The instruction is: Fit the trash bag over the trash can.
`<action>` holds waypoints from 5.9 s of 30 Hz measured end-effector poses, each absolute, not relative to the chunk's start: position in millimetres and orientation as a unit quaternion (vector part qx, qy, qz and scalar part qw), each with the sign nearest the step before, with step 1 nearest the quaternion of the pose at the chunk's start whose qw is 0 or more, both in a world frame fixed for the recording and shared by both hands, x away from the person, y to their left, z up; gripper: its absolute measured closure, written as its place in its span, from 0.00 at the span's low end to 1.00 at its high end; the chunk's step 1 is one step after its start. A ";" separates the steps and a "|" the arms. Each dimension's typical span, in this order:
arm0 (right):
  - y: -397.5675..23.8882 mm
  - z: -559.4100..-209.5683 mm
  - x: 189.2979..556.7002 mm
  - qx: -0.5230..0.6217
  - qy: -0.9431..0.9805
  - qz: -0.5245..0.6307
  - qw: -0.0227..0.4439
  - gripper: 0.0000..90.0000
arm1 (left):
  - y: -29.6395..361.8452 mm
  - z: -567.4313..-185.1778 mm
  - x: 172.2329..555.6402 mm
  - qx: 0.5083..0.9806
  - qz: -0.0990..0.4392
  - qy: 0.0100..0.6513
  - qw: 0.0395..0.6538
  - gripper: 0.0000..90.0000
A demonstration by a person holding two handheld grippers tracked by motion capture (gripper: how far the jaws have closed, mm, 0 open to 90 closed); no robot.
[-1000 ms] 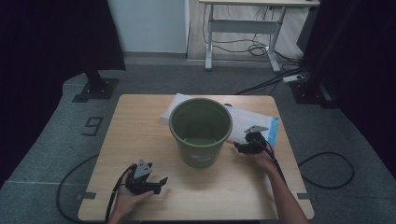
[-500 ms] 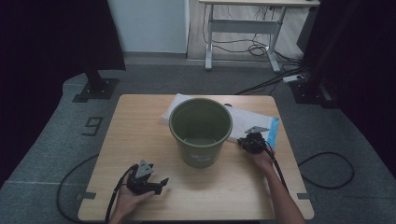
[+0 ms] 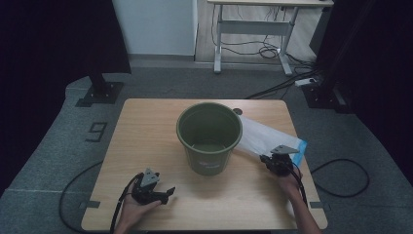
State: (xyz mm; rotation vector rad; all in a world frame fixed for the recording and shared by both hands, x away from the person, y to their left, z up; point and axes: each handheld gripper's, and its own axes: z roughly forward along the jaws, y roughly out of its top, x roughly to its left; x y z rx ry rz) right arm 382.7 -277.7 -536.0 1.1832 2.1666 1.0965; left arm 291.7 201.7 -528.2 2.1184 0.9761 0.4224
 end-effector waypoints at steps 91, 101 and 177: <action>-217.4 -529.5 379.9 0.402 0.811 0.376 0.196 0.48 | 194.4 -529.9 291.4 0.833 0.159 0.383 0.367 0.17; -196.0 -527.6 412.1 0.400 0.812 0.377 0.195 0.45 | 196.3 -529.1 291.5 0.831 0.160 0.386 0.368 0.17; -234.7 -314.1 331.7 0.330 0.636 0.610 0.339 0.98 | 205.2 -525.9 292.3 0.817 0.163 0.402 0.379 0.17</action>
